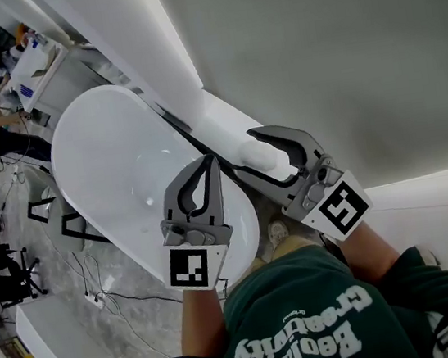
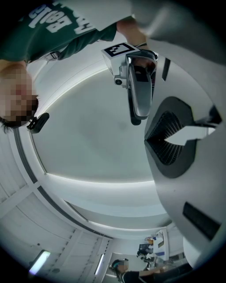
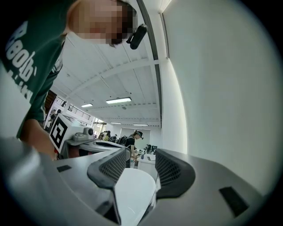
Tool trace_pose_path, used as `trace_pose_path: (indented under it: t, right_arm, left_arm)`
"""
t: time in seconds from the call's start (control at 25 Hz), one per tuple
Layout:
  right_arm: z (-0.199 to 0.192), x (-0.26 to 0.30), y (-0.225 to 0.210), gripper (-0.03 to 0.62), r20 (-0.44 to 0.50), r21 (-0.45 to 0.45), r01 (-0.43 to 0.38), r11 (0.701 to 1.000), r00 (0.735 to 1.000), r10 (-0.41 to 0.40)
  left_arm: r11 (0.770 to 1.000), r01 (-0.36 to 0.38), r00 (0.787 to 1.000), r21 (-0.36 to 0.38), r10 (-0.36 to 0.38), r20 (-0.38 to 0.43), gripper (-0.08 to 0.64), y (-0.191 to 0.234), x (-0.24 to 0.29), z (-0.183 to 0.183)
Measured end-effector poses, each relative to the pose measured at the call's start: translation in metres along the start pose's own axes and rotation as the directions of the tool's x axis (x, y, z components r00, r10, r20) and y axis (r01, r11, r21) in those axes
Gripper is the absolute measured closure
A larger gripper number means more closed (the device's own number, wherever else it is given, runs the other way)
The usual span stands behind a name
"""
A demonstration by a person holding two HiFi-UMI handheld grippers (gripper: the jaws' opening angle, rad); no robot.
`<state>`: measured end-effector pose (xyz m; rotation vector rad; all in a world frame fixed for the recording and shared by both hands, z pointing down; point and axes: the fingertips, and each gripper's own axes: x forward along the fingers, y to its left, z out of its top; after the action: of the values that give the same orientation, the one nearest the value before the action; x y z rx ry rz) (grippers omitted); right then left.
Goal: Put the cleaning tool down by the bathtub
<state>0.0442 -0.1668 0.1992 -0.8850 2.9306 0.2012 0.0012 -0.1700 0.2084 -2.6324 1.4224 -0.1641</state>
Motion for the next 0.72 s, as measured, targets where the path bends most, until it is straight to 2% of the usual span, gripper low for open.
trace_pose_path:
  t: [0.16,0.4,0.56,0.72]
  right_arm:
    - [0.008,0.002,-0.001,0.4,0.03,-0.012,0.011,1.0,0.999,-0.01]
    - [0.004,-0.003,-0.004,0.504,0.054,-0.01,0.025,1.0,0.998,-0.025]
    - [0.007,0.001,0.006,0.568,0.046,-0.029,-0.001,1.0,0.999,0.003]
    - [0.01,0.004,0.019,0.575,0.039,-0.038,-0.037,0.999,0.998,0.039]
  left_arm:
    - [1.0,-0.004,1.0,0.01,0.004,0.001,0.56,0.004,-0.005,0.003]
    - [1.0,-0.012,1.0,0.021,0.012,-0.006,0.56,0.003,-0.008,-0.004]
    - [1.0,-0.003,1.0,0.0,0.003,-0.003,0.56,0.003,-0.01,-0.001]
    - [1.0,0.008,1.0,-0.006,-0.008,-0.01,0.56,0.0,-0.012,0.0]
